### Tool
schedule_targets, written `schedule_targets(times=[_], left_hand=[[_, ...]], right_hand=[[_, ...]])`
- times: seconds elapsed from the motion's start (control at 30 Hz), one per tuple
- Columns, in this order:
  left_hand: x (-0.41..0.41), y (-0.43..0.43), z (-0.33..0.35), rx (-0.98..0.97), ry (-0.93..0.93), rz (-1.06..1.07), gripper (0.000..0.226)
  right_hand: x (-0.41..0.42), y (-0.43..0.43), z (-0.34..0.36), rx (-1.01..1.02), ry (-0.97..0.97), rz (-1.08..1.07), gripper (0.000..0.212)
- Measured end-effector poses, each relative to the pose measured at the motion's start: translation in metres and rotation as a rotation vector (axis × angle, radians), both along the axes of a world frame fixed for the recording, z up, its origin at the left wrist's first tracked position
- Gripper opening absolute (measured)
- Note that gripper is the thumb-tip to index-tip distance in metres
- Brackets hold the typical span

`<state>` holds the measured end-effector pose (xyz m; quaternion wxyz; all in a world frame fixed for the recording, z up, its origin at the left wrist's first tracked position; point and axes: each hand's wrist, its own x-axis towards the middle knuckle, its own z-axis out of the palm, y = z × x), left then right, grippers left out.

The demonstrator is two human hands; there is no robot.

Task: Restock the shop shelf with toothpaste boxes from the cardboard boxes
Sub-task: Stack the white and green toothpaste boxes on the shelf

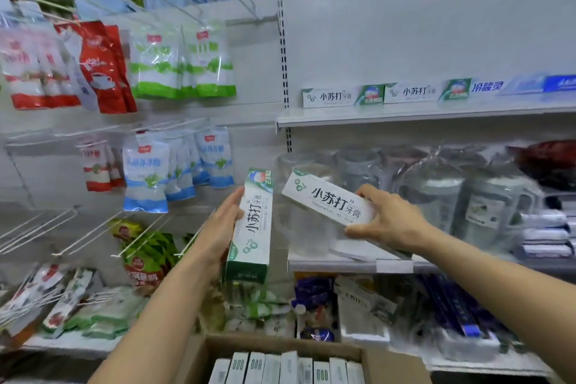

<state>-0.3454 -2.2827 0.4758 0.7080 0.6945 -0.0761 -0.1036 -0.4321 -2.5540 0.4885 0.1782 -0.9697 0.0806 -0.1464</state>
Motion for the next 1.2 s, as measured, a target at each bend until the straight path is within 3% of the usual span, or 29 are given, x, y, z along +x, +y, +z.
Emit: schedule_targets(times=[0.17,0.37,0.63,0.8,0.9,1.1,1.2], left_hand=[[0.008,0.001,0.054,-0.033,-0.096,0.015,0.030],[0.042,-0.003,0.107,-0.048,-0.160,-0.043,0.036],[0.091,-0.029,0.147,-0.060,-0.246,-0.121,0.055],[0.120,-0.051,0.163,-0.031,-0.298,-0.074,0.069],[0.136,-0.066,0.174,0.008,-0.314,-0.048,0.064],[0.163,-0.098,0.191,0.022,-0.337,-0.023,0.052],[0.171,-0.113,0.194,0.067,-0.329,-0.026,0.024]], right_hand=[[0.007,-0.014,0.055,-0.108,-0.103,0.010,0.055],[0.028,-0.025,0.119,-0.257,-0.225,0.025,0.059],[0.092,-0.070,0.167,-0.498,-0.264,-0.059,0.063],[0.144,-0.102,0.181,-0.485,-0.219,-0.078,0.064],[0.174,-0.121,0.177,-0.531,-0.148,-0.033,0.063],[0.223,-0.160,0.169,-0.326,-0.114,0.156,0.055],[0.241,-0.171,0.166,-0.343,-0.114,0.174,0.056]])
